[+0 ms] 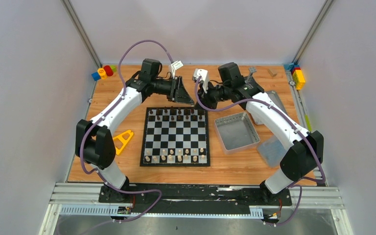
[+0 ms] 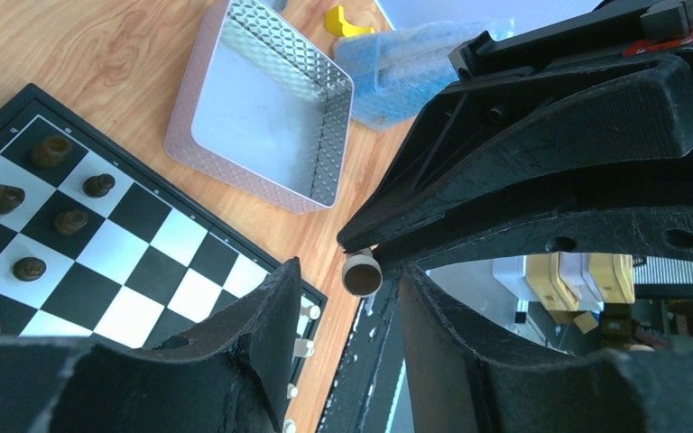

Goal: Set up the chess pieces on the board
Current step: Place the chess piece on the chessboard.

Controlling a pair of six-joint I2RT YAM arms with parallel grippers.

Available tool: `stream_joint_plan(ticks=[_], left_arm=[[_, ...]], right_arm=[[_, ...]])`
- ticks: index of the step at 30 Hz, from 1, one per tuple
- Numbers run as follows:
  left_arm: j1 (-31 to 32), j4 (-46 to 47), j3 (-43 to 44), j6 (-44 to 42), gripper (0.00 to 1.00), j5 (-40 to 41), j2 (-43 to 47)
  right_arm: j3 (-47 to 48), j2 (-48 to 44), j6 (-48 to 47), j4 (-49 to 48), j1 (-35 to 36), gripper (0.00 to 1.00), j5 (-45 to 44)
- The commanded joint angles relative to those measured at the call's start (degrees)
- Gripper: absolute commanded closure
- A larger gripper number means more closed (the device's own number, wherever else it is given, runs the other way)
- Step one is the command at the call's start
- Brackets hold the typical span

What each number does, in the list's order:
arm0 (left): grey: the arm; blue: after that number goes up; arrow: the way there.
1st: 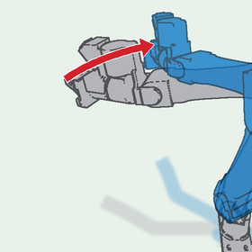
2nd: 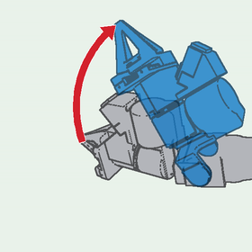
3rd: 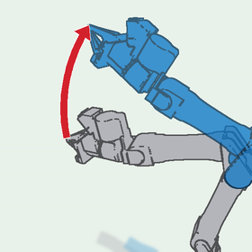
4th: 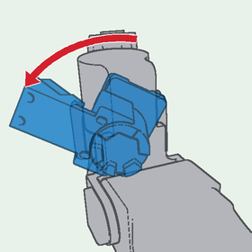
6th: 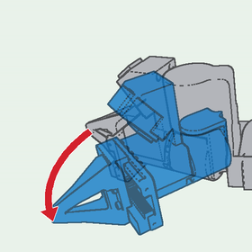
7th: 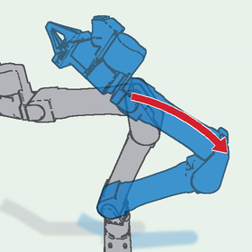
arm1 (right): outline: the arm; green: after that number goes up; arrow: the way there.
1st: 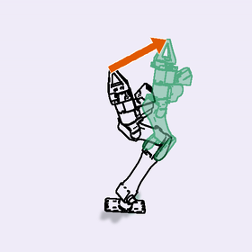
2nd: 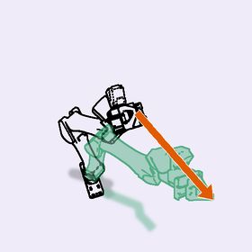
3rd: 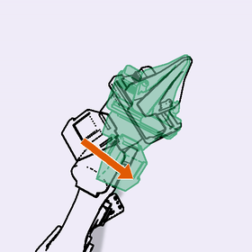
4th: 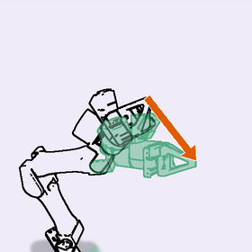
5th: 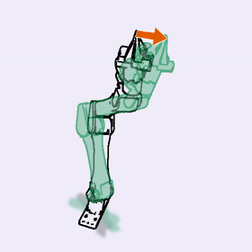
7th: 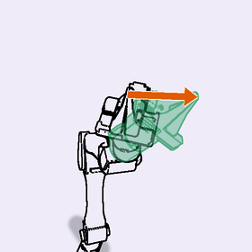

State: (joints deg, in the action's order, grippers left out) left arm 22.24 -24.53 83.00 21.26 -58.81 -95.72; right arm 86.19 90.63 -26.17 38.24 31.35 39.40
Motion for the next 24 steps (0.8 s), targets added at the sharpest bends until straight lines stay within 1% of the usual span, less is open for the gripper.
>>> stream_joint_plan(ticks=[1, 15, 21, 24], left_arm=[[0.8, 2.1, 1.3, 0.9, 0.5, -2.1, -0.1], [1.7, 1.0, 1.5, -0.3, 0.6, -2.4, -0.6], [1.9, 0.7, 1.5, -0.7, 0.69, -2.7, -0.9], [2.0, 0.6, 1.4, -0.9, 0.72, -2.9, -0.9]], right_arm=[[0.2, -1.7, 0.7, -2.7, 0.5, 1.0, -0.4], [0.1, -1.9, 0.7, -3.0, 0.8, 1.0, -1.3], [0.1, -2.0, 0.8, -3.1, 0.9, 1.0, -1.6], [0.2, -2.3, 1.0, -3.3, 0.9, 1.0, -2.1]])
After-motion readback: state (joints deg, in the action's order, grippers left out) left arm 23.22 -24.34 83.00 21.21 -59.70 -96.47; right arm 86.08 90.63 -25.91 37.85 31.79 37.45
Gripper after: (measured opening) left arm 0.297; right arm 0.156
